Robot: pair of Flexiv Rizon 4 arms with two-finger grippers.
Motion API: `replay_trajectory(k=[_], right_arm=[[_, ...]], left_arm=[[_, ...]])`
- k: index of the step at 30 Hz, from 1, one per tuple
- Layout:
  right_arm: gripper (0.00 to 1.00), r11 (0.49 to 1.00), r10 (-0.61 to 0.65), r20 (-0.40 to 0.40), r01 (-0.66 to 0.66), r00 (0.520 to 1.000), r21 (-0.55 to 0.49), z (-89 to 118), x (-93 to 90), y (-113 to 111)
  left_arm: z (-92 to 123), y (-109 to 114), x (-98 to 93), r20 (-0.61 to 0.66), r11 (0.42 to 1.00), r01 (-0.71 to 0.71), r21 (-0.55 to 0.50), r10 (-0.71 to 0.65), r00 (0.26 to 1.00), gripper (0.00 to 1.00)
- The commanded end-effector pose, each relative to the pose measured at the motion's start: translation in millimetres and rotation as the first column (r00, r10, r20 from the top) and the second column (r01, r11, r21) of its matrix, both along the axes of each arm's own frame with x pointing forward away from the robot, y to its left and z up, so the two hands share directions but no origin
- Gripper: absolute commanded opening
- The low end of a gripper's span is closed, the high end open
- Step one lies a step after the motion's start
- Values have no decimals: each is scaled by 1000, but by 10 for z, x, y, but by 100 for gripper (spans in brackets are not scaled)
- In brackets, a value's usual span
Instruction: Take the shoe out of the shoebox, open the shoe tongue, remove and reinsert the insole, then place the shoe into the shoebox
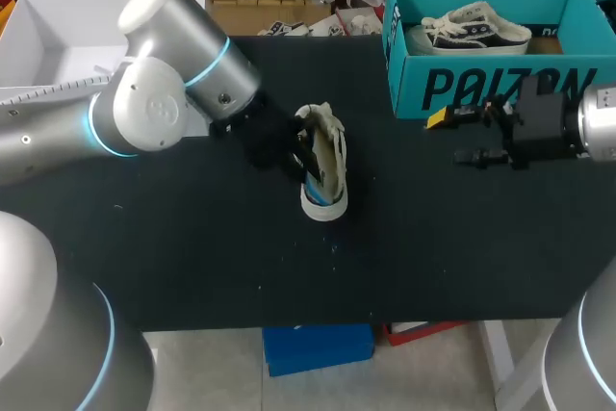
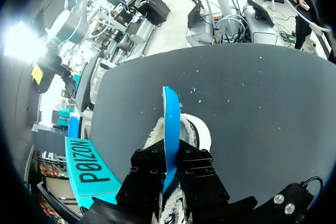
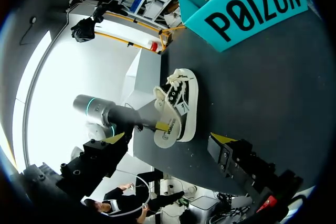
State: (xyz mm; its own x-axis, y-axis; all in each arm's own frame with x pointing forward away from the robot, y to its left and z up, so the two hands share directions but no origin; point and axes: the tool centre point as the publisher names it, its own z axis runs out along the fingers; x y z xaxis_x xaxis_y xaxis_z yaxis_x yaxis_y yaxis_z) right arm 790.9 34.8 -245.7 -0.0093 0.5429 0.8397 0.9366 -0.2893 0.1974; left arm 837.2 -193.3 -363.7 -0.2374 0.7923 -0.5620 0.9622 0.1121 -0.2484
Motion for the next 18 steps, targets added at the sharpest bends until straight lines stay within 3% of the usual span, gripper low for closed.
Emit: replay_trajectory(k=[1,18], right_arm=[[100,1000,1,-2,-1,1000,-1,5,5,-1],[100,1000,1,-2,-1,1000,-1,5,5,-1]], left_arm=[[-89,23,52,1,1000,-26,-8,26,1000,0],[131,-100,-93,10,995,-55,-80,56,998,0]])
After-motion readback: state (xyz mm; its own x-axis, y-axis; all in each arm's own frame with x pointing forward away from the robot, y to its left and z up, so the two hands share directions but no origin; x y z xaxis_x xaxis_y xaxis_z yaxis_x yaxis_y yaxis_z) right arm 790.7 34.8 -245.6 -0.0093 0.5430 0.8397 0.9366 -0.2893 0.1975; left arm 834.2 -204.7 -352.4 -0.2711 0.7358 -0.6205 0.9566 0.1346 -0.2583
